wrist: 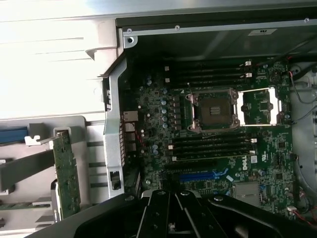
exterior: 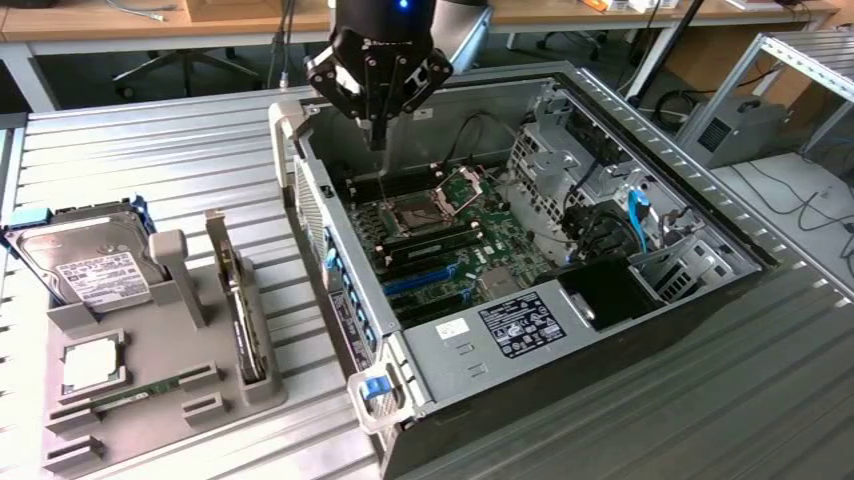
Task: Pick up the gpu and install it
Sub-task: 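Reach for the gpu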
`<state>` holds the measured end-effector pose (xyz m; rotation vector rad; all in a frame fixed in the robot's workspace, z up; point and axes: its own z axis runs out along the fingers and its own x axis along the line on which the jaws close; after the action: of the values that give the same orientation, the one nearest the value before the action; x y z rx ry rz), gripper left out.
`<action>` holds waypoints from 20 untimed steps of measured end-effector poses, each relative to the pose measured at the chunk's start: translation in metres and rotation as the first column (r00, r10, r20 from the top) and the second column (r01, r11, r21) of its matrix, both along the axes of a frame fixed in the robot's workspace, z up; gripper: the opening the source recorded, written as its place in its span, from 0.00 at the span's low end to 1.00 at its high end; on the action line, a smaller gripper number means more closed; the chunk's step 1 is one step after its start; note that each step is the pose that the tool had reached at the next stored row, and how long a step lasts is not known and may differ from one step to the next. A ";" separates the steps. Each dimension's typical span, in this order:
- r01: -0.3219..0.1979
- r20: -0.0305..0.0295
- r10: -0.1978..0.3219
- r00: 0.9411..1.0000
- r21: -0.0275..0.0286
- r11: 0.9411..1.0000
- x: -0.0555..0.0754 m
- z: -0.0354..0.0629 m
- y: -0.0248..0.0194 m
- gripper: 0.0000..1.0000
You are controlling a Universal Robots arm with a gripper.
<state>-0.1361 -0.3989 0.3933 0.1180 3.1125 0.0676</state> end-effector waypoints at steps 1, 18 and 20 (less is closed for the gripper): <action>0.000 0.000 0.000 1.000 0.000 1.000 -0.001 0.0000 0.0000 0.11; 0.000 0.000 0.000 1.000 0.000 1.000 -0.017 0.0000 0.0000 0.11; 0.000 0.000 0.000 1.000 0.000 1.000 -0.019 0.0000 0.0000 0.11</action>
<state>-0.1547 -0.3989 0.3933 0.1181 3.1124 0.0677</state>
